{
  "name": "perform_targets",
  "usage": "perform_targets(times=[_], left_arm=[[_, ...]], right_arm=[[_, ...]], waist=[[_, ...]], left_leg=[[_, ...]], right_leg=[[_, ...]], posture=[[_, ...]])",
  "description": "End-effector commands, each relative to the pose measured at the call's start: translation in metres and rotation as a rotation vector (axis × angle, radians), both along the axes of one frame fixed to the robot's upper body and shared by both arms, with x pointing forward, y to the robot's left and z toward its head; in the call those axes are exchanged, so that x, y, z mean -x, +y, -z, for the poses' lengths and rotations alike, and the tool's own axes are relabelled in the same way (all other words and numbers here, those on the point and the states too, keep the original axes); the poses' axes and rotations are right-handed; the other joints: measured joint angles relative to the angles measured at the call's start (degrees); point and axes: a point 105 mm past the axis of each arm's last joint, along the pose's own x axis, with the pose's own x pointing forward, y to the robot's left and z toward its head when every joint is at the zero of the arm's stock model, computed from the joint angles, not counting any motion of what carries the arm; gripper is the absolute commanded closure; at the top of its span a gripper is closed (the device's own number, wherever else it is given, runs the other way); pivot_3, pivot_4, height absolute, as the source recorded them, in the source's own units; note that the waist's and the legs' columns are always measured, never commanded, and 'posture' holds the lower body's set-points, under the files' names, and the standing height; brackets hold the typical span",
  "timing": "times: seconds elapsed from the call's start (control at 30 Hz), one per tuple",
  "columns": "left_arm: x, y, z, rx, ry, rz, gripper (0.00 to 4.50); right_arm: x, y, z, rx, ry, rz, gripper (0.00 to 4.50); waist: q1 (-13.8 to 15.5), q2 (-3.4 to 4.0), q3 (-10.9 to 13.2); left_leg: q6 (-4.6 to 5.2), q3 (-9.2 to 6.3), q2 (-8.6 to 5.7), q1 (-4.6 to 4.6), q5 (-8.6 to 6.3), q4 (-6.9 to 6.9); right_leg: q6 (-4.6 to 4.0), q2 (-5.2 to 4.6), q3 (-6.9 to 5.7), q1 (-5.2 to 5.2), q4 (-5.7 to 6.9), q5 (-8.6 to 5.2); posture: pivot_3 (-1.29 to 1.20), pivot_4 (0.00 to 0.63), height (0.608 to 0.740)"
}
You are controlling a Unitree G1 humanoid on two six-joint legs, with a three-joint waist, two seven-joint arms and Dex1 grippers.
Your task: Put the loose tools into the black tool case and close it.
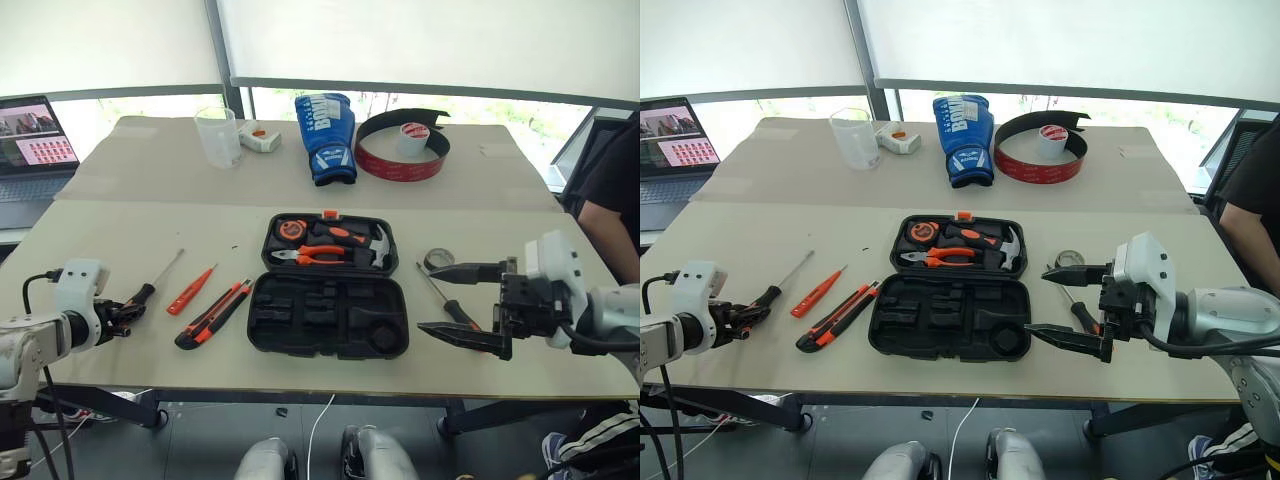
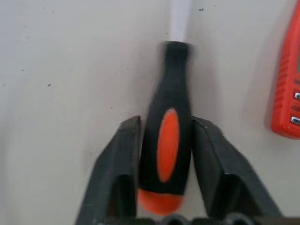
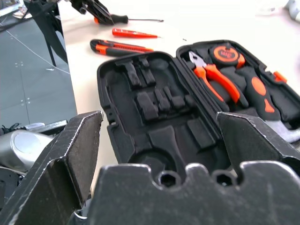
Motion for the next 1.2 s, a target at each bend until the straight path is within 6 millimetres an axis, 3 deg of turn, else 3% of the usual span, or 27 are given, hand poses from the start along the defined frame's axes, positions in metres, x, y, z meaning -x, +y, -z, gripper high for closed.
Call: perform_targets(times=[0.03,0.1,0.2,0.27,0.3,0.37,0.5,0.8,1.0,1.2], left_arm=[[-0.021,-0.018,-0.031,0.034,-0.127,0.101,3.63],[-0.035,-0.044,-0.063,0.032,-0.245,0.254,3.63],[-0.040,-0.085,-0.094,0.007,-0.363,0.502,3.63],[-0.026,-0.125,-0.099,-0.035,-0.389,0.811,3.63],[-0.020,-0.140,-0.092,-0.073,-0.368,0.934,3.63],[-0.017,-0.157,-0.077,-0.153,-0.326,1.096,3.63],[-0.025,-0.180,-0.054,-0.262,-0.283,1.316,3.63],[-0.067,-0.232,-0.044,-0.412,-0.296,1.498,3.63],[-0.073,-0.243,-0.042,-0.424,-0.283,1.545,3.63],[-0.076,-0.242,-0.037,-0.410,-0.243,1.541,3.63]], right_arm=[[0.002,0.001,-0.005,0.011,-0.043,-0.004,0.00],[0.004,0.000,-0.003,0.013,-0.019,-0.008,0.00],[0.007,0.001,-0.002,0.023,-0.008,-0.025,0.00],[0.007,0.001,-0.001,0.038,-0.020,-0.023,0.00],[0.005,0.001,0.000,0.045,-0.035,-0.012,0.00],[0.004,0.000,0.000,0.049,-0.048,0.003,0.00],[0.007,0.000,0.004,0.055,-0.046,0.018,0.00],[0.020,-0.004,0.008,0.054,-0.050,0.102,0.00],[0.028,-0.003,0.011,0.046,-0.044,0.137,0.00],[0.028,-0.003,0.012,0.033,-0.050,0.163,0.00]], waist=[[0.38,-0.08,0.04],[0.84,-0.21,0.11],[1.16,-0.23,0.12],[0.79,-0.19,0.10],[0.50,-0.15,0.08],[0.19,-0.11,0.06],[0.38,-0.10,0.08],[0.97,-0.13,0.09],[0.11,-0.14,0.10],[0.39,-0.15,0.11]], left_leg=[[-0.04,-0.01,0.01,-0.02,0.03,0.01],[-0.12,-0.08,0.02,-0.09,0.08,0.09],[-0.11,-0.27,0.03,-0.47,0.07,0.43],[0.03,-0.28,0.03,-0.65,-0.01,0.68],[0.12,-0.28,0.01,-0.70,-0.05,0.75],[0.21,-0.23,-0.03,-0.71,-0.07,0.83],[0.66,-0.19,0.00,-0.73,0.17,0.83],[1.11,-0.31,-0.01,-0.91,0.02,1.31],[1.44,-0.32,0.02,-1.11,-0.16,1.73],[1.63,-0.31,0.01,-1.13,-0.28,1.86]], right_leg=[[0.00,0.01,-0.02,-0.01,0.01,0.00],[0.00,0.01,-0.11,-0.04,0.09,0.00],[-0.03,-0.02,-0.37,-0.12,0.11,0.02],[-0.08,-0.05,-0.38,-0.14,0.13,0.05],[-0.18,-0.08,-0.37,-0.13,0.11,0.10],[-0.23,-0.09,-0.31,-0.10,0.04,0.14],[-0.05,0.07,-0.29,-0.12,-0.02,0.03],[-0.01,0.03,-0.49,-0.04,0.19,0.07],[0.07,0.06,-0.43,-0.08,0.18,0.08],[0.22,0.02,-0.41,-0.06,0.18,0.14]], posture=[[0.00,0.150,0.727],[0.00,0.150,0.727],[0.00,0.150,0.727],[0.00,0.150,0.727],[0.00,0.150,0.727],[0.00,0.150,0.727],[0.00,0.150,0.727],[0.00,0.150,0.727],[0.00,0.150,0.727],[0.00,0.150,0.727]])
